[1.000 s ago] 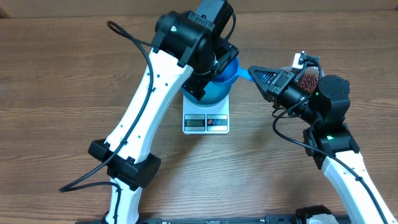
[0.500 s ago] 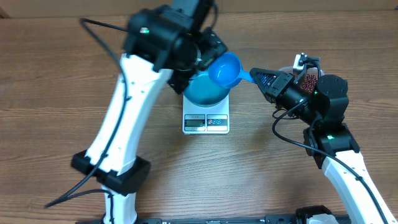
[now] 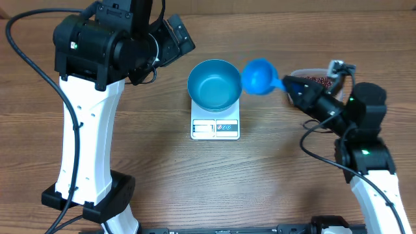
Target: Scoop item into bowl and weigh 150g on scale
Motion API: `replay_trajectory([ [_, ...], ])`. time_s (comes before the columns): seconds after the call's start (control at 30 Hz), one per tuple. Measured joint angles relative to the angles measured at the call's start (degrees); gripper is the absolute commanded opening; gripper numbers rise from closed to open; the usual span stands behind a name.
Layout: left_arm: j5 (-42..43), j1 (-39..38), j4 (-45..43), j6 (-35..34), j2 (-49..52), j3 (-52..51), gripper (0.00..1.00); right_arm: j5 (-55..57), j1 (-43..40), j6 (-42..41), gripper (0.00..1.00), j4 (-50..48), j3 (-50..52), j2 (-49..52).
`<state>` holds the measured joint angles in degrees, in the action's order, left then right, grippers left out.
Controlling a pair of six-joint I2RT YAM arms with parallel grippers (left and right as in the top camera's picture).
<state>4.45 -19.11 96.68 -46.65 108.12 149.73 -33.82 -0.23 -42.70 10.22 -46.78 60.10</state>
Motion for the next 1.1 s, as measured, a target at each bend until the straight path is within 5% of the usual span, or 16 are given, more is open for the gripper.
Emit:
replay_trajectory([
  [0.43, -1.6, 0.0, 0.0, 4.9, 0.1, 0.0, 0.99, 23.2, -3.8, 22.6, 0.04, 36.7, -16.7, -3.0],
  [0.8, -1.5, -5.7, 0.0, 22.9, 6.2, 0.0, 1.0, 42.0, -3.8, 35.0, 0.04, 40.2, -20.1, -3.2],
  [1.0, -1.0, -6.4, 0.0, 26.8, 8.7, 0.0, 0.85, 44.2, -3.8, 36.3, 0.04, 40.3, -20.1, -3.2],
  [1.1, -1.0, -6.8, 0.0, 29.4, 8.7, 0.0, 0.92, 44.6, -3.8, 36.5, 0.04, 40.4, -20.1, -3.2],
])
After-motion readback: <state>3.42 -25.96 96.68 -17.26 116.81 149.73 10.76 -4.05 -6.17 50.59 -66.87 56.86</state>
